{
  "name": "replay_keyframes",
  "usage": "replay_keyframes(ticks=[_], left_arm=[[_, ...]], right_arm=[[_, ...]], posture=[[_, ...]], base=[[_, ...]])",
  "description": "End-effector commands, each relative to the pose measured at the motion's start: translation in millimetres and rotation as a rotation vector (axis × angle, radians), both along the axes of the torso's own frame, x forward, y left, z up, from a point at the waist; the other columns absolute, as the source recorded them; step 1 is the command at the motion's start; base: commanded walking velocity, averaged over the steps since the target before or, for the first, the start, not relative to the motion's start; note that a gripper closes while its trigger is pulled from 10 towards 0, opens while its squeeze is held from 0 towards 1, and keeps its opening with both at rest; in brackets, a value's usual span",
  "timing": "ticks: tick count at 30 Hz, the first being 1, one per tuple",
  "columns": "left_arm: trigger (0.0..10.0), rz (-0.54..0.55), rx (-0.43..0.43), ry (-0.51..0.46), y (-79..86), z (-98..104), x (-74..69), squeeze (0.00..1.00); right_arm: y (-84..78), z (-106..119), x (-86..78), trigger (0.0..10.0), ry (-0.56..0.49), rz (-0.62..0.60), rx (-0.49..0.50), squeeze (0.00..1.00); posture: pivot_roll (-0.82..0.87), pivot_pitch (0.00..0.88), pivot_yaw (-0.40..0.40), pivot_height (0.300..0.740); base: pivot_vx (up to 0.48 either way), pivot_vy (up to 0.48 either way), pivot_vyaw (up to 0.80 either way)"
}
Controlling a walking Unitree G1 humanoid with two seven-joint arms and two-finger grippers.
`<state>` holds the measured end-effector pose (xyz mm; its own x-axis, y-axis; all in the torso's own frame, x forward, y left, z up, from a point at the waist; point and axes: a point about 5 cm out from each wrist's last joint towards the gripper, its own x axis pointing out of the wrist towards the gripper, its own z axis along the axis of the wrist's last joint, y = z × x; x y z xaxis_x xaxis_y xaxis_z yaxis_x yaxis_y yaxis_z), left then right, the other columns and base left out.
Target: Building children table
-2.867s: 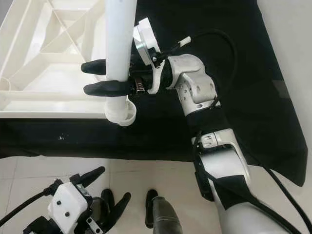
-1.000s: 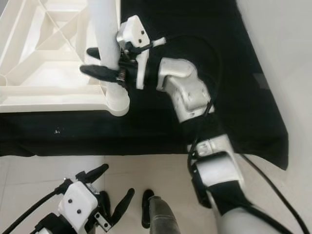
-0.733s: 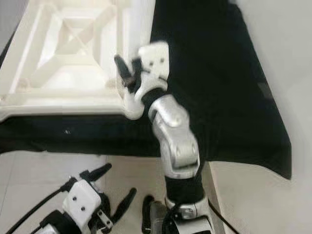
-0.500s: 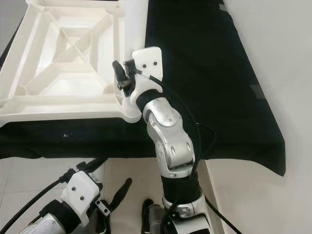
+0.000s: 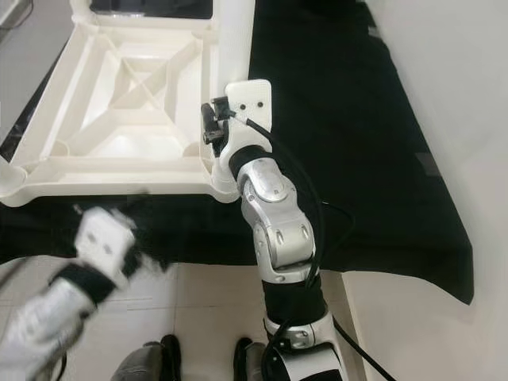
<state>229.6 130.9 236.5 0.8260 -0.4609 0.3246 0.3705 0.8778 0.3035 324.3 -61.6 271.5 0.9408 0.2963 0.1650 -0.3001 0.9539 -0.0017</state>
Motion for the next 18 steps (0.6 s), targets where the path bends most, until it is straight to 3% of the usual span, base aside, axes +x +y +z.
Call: replay_keyframes(ticks=[1, 2, 6, 7, 8, 11, 15, 16, 17, 18], left_arm=[[10.0, -0.003, -0.032, -0.037, 6.2, 16, 0.1, 0.0], [10.0, -0.017, -0.042, -0.08, 7.7, 30, 3.2, 0.0], [10.0, -0.048, -0.074, -0.127, 8.9, 49, 7.4, 0.0], [10.0, -0.149, -0.105, -0.161, 5.6, 73, 13.2, 0.0], [10.0, -0.149, -0.105, -0.161, 5.6, 73, 13.2, 0.0], [10.0, -0.295, -0.133, -0.184, -1.4, 105, 21.6, 0.0], [10.0, -0.381, -0.145, -0.171, -7.3, 119, 28.2, 0.0], [10.0, -0.405, -0.137, -0.174, -9.9, 125, 31.6, 0.0], [10.0, -0.427, -0.148, -0.157, -16.1, 139, 46.5, 0.0], [10.0, -0.427, -0.148, -0.157, -16.1, 139, 46.5, 0.0]], right_arm=[[-7.5, -44, 8.5, 10.0, 0.225, -0.055, -0.013, 0.0], [-7.1, -44, 8.6, 10.0, 0.224, -0.054, -0.011, 0.0], [-4.9, -44, 8.2, 10.0, 0.221, -0.05, -0.006, 0.0], [2.0, -42, 5.7, 10.0, 0.209, -0.025, 0.011, 0.0], [2.0, -42, 5.7, 10.0, 0.209, -0.025, 0.011, 0.0], [10.3, -42, 1.5, 10.0, 0.206, 0.011, 0.023, 0.0], [14.0, -44, -1.1, 10.0, 0.21, 0.03, 0.025, 0.0], [15.2, -46, -2.2, 10.0, 0.213, 0.036, 0.023, 0.0], [17.8, -52, -5.4, 10.0, 0.229, 0.05, 0.014, 0.0], [17.8, -52, -5.4, 10.0, 0.229, 0.05, 0.014, 0.0]], posture=[[0.06, 0.183, -0.089, 0.74], [0.06, 0.179, -0.086, 0.74], [0.06, 0.173, -0.082, 0.74], [0.06, 0.168, -0.077, 0.74], [0.06, 0.168, -0.077, 0.74], [0.06, 0.168, -0.067, 0.74], [0.06, 0.169, -0.063, 0.74], [0.06, 0.168, -0.062, 0.74], [0.05, 0.168, -0.05, 0.74], [0.05, 0.168, -0.05, 0.74]], base=[[0.0, 0.0, 0.0], [0.0, 0.0, 0.0], [0.0, 0.0, 0.0], [0.0, 0.0, 0.0], [0.0, 0.0, 0.0], [0.0, 0.0, 0.0], [0.0, 0.0, 0.0], [0.0, 0.0, 0.0], [0.0, 0.0, 0.0], [0.0, 0.0, 0.0]])
